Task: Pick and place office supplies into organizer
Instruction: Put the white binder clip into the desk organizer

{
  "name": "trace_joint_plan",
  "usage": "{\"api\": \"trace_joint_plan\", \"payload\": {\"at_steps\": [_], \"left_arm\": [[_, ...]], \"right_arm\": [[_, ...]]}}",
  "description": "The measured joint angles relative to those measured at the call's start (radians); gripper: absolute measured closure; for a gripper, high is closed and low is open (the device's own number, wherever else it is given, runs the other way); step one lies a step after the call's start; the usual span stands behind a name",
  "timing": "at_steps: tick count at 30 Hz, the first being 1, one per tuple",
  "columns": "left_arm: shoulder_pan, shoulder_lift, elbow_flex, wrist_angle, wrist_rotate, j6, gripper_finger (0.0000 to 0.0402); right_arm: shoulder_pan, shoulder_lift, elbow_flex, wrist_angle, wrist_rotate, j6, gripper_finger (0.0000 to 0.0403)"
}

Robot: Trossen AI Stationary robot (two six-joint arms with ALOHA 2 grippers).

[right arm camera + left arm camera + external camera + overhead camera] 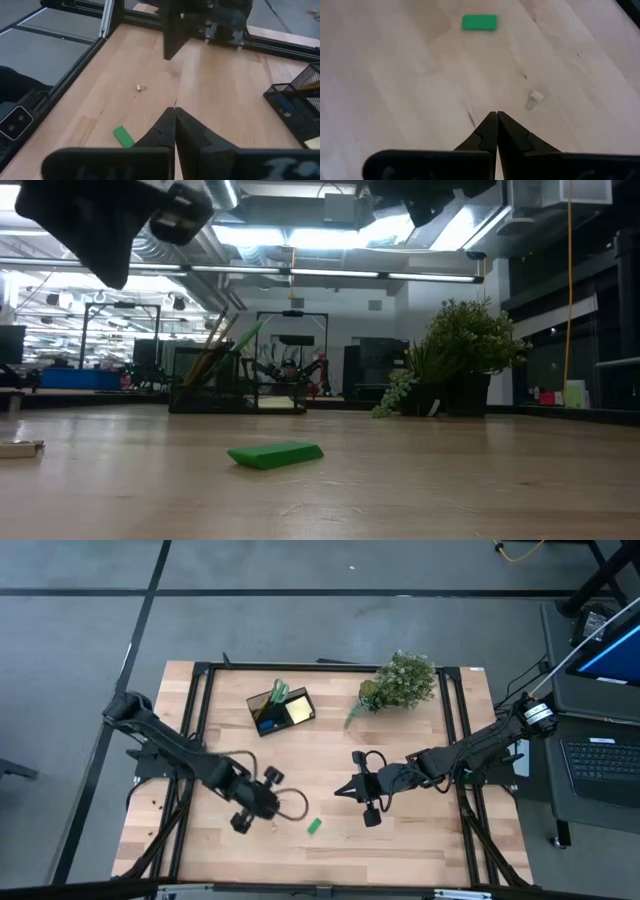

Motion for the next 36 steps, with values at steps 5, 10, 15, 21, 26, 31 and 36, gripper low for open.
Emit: {"api": "trace_joint_plan", "payload": {"at_steps": [5,10,15,21,26,31,36], "left_arm": [[-0.037,0.146,0.132,-0.047,0.034,0.111,0.0400],[-0.076,0.252,0.211,-0.050,0.092,0.192,0.0399],[-0.104,0.296,0.233,-0.050,0.083,0.204,0.0398],[-0.122,0.303,0.233,-0.062,-0.006,0.235,0.0370],[-0.123,0.303,0.230,-0.061,-0.013,0.246,0.0335],[-0.123,0.303,0.206,-0.062,0.004,0.247,0.0305],[-0.123,0.303,0.172,-0.053,0.022,0.280,0.0299]], "right_arm": [[0.000,0.000,0.000,0.000,0.000,0.018,0.0393],[0.000,0.000,0.000,-0.001,0.000,0.053,0.0393],[0.002,0.000,0.000,-0.001,0.000,0.053,0.0393],[0.002,0.000,0.000,0.000,0.000,0.056,0.0393],[0.002,0.000,0.000,0.000,0.000,0.056,0.0393],[0.002,0.000,0.000,0.001,0.000,0.056,0.0393],[0.002,0.005,0.000,0.007,0.000,0.056,0.0393]]}}
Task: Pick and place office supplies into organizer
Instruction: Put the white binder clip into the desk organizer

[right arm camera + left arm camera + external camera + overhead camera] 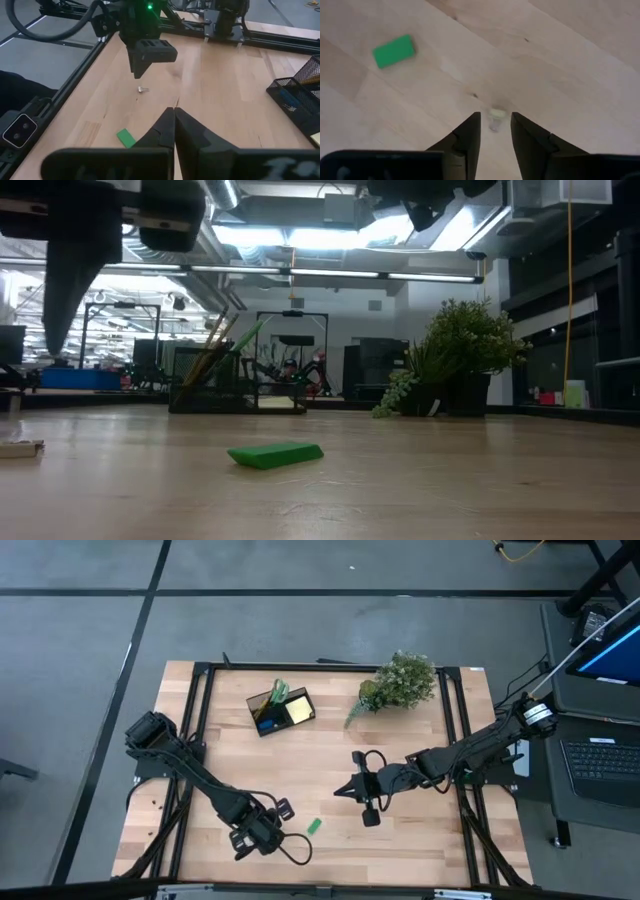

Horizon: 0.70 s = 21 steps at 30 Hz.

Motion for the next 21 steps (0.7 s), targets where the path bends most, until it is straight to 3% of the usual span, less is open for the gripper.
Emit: {"api": "trace_joint_plan", "payload": {"at_steps": [7,21], "left_arm": [[0.007,0.000,-0.048,0.103,0.004,0.061,0.0302],[0.016,0.096,-0.062,0.101,-0.010,0.045,0.0275]], "right_arm": [[0.000,0.013,0.000,-0.005,0.000,0.023,0.0393],[0.000,0.013,0.000,-0.005,0.000,0.023,0.0393]]}}
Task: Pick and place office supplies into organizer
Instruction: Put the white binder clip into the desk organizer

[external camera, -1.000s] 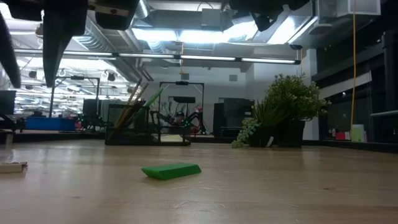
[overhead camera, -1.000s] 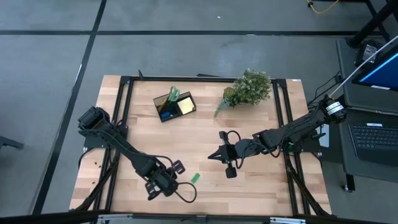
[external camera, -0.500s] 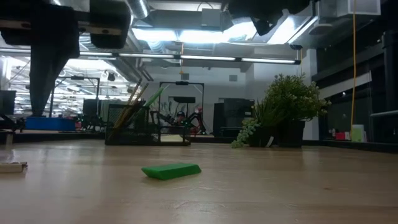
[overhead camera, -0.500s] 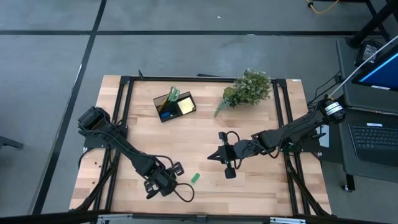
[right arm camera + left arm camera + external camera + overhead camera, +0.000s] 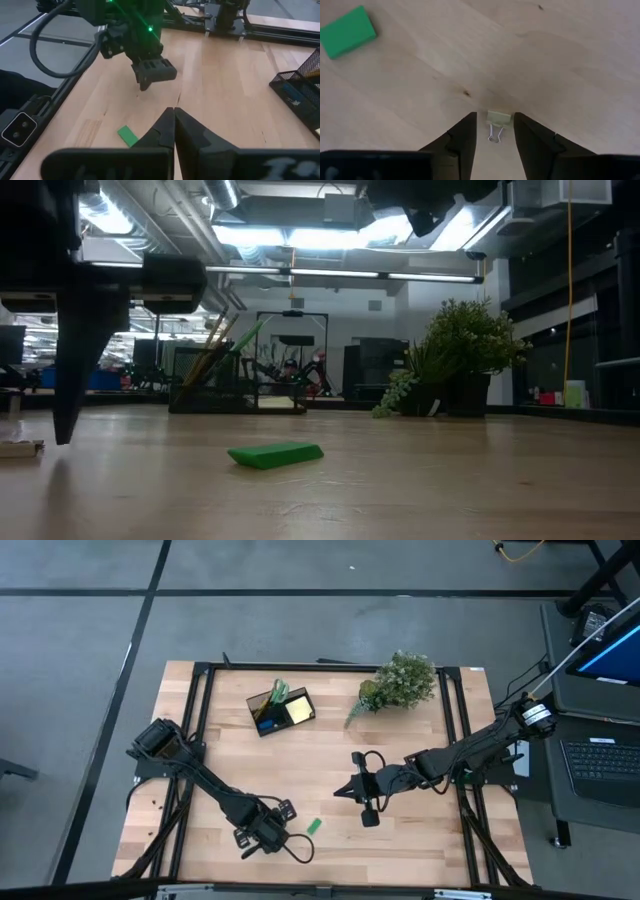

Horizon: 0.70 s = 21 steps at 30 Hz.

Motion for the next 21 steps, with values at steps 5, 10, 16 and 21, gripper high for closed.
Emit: {"api": "trace_joint_plan", "payload": {"at_steps": [5,10,16,21], "left_arm": [[0.000,0.003,0.001,0.001,0.000,0.012,0.0264],[0.005,0.003,0.001,0.002,0.029,0.033,0.0264],[0.023,0.004,0.001,0.001,0.084,0.034,0.0273],[0.038,0.004,0.001,0.001,0.123,0.061,0.0274]], "right_arm": [[0.000,0.000,0.000,0.001,0.000,0.000,0.0393],[0.000,0.000,0.000,0.001,0.000,0.000,0.0393],[0.000,0.000,0.000,0.001,0.000,0.000,0.0393],[0.000,0.000,0.000,0.001,0.000,0.000,0.0393]]}}
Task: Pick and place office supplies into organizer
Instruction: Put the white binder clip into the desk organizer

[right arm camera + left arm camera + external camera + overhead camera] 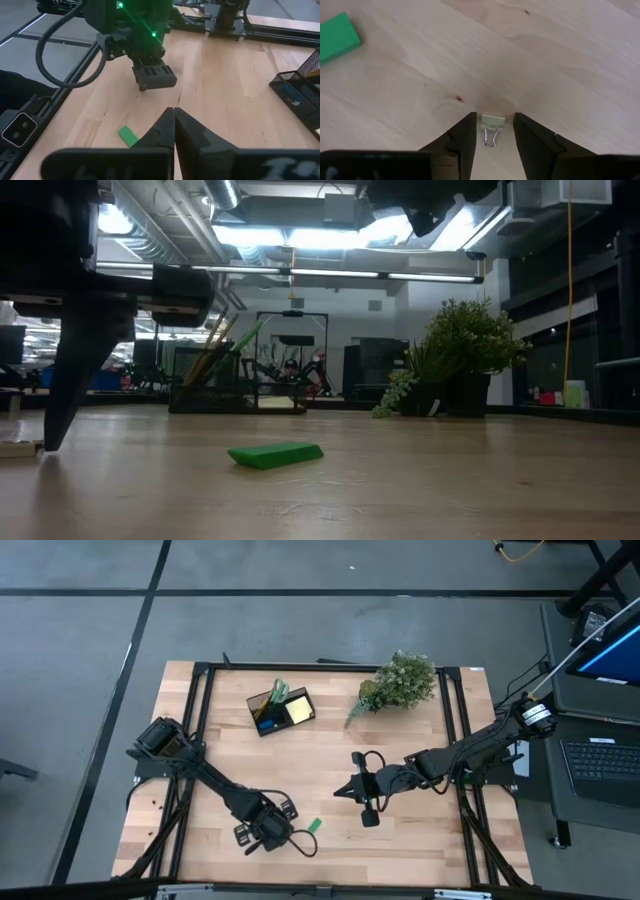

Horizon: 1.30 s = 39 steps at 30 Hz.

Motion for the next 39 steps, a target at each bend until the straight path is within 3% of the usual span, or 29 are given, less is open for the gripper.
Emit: {"api": "trace_joint_plan", "payload": {"at_steps": [13,39], "left_arm": [[0.023,0.029,0.003,0.001,0.045,0.011,0.0281],[0.026,0.032,0.000,0.006,0.045,-0.026,0.0344]], "right_arm": [[0.000,0.000,0.000,0.002,0.000,0.000,0.0393],[0.000,0.000,0.000,0.003,0.000,0.000,0.0393]]}}
